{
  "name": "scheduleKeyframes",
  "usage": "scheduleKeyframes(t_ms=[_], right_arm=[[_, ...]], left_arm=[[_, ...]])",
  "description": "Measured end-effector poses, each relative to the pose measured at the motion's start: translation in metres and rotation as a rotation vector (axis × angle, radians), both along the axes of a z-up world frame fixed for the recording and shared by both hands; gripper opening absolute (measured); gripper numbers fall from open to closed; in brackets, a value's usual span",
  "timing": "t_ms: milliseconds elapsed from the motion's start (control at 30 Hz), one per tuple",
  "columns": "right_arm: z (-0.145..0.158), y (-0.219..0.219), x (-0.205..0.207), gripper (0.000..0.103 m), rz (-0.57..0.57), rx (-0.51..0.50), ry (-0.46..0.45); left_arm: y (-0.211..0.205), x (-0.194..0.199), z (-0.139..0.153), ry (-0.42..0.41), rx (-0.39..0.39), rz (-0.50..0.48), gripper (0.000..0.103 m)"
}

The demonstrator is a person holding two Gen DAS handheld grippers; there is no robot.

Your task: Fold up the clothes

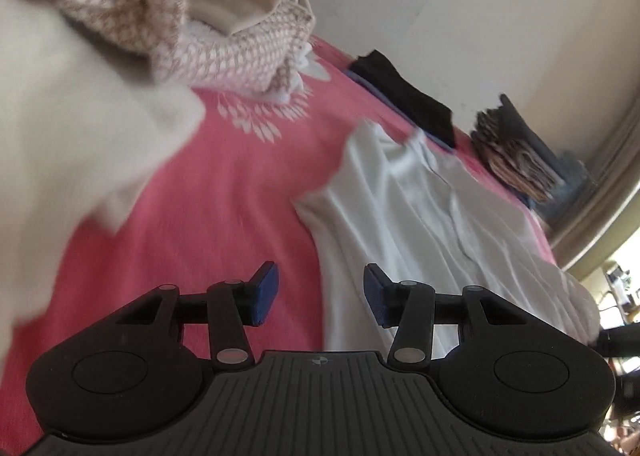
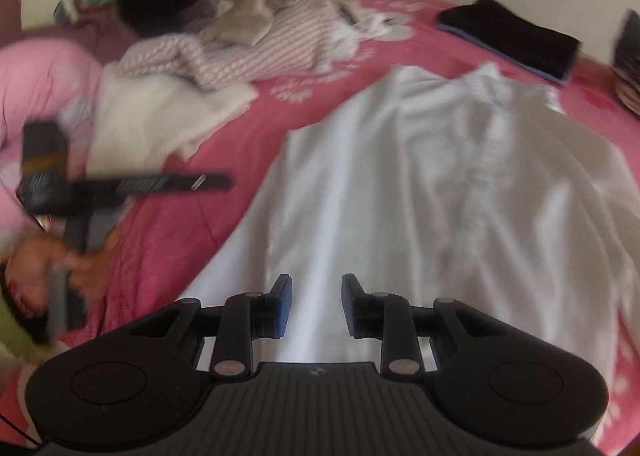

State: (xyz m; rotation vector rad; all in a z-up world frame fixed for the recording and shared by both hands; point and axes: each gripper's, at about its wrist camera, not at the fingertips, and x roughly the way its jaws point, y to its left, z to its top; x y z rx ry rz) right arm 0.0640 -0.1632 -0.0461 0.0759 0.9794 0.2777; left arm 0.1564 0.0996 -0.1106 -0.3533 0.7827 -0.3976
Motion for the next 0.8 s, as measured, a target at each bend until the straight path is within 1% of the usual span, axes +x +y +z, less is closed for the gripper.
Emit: scheduleKeyframes(t_ms=[67, 167, 200, 267, 333, 400, 433, 467, 533, 633, 767, 800], right_arm=[[-0.007, 0.006, 0.015, 0.029, 0.009, -0.013, 0.021], [-0.007, -0.002, 0.037, 0.029, -0.016, -0.011, 0.0], [-0.005, -0.01, 0.049, 0.029, -0.044, 0.005, -0.009], [-0.003, -0.03, 0.081, 0.029, -0.12, 0.067, -0.019], [-0.007, -0.049, 0.119, 0.03, -0.183, 0.168, -0.008], [-0.016, -0.064, 0.157, 0.037, -0.225, 0.263, 0.019], [-0.022, -0.067, 0.173, 0.041, -0.239, 0.286, 0.031], [-0.027, -0.071, 0.19, 0.043, -0.252, 0.304, 0.042], [-0.038, -0.071, 0.219, 0.043, -0.26, 0.291, 0.045], [-0.054, -0.069, 0.251, 0.043, -0.274, 0.236, 0.046], [-0.071, -0.069, 0.272, 0.042, -0.268, 0.218, 0.052], [-0.074, -0.069, 0.274, 0.04, -0.263, 0.216, 0.056]], left_arm=[[-0.006, 0.016, -0.006, -0.01, 0.031, 0.004, 0.047], [-0.004, 0.028, -0.011, -0.014, 0.02, 0.02, 0.046], [-0.004, 0.029, -0.012, -0.026, 0.02, 0.025, 0.046], [-0.005, 0.034, -0.015, -0.051, 0.035, 0.021, 0.046], [-0.01, 0.038, -0.02, -0.065, 0.07, -0.007, 0.046], [-0.014, 0.039, -0.022, -0.076, 0.09, -0.029, 0.046], [-0.015, 0.038, -0.023, -0.093, 0.099, -0.04, 0.046], [-0.016, 0.038, -0.023, -0.11, 0.108, -0.051, 0.046], [-0.021, 0.04, -0.024, -0.14, 0.139, -0.07, 0.046], [-0.03, 0.042, -0.028, -0.178, 0.193, -0.094, 0.046], [-0.041, 0.039, -0.032, -0.217, 0.27, -0.101, 0.046], [-0.043, 0.038, -0.033, -0.225, 0.285, -0.099, 0.046]])
